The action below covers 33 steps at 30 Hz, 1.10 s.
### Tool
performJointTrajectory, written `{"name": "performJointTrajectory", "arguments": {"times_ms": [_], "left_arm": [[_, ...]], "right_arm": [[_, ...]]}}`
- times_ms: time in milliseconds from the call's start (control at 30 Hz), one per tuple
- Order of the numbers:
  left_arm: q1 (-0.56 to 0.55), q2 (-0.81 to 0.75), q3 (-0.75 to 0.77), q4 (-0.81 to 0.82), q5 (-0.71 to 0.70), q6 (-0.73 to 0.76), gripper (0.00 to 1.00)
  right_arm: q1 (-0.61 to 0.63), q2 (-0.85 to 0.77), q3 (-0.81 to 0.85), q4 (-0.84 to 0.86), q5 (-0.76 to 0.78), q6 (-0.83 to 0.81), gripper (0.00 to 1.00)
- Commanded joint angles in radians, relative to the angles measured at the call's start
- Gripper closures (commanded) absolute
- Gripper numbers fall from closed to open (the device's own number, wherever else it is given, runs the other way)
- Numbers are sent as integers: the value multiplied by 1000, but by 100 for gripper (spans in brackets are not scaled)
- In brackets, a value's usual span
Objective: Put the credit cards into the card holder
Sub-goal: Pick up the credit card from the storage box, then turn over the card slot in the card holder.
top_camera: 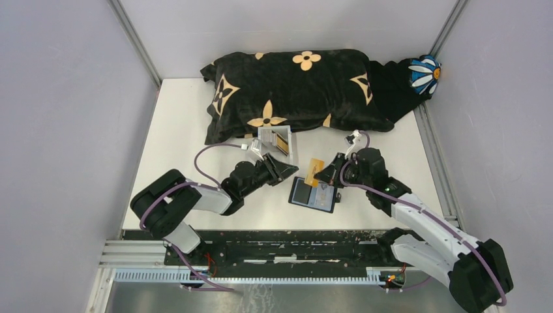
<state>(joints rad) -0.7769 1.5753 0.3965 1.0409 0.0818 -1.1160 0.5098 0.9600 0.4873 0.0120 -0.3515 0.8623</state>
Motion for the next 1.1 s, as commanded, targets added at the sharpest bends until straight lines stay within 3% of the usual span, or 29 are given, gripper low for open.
{"name": "performJointTrajectory", "arguments": {"times_ms": [0, 233, 533, 1067], "left_arm": [[-14, -5, 52, -106, -13, 128, 62], [-44, 62, 127, -262, -11, 222, 76], [-65, 148, 198, -322, 11, 256, 92], [-77, 194, 227, -399, -23, 275, 97]], "right_arm": [[2, -45, 92, -341, 155, -168, 99], [2, -6, 144, -561, 281, -240, 99], [2, 42, 171, -653, 328, -253, 99], [2, 123, 162, -601, 293, -209, 99]]}}
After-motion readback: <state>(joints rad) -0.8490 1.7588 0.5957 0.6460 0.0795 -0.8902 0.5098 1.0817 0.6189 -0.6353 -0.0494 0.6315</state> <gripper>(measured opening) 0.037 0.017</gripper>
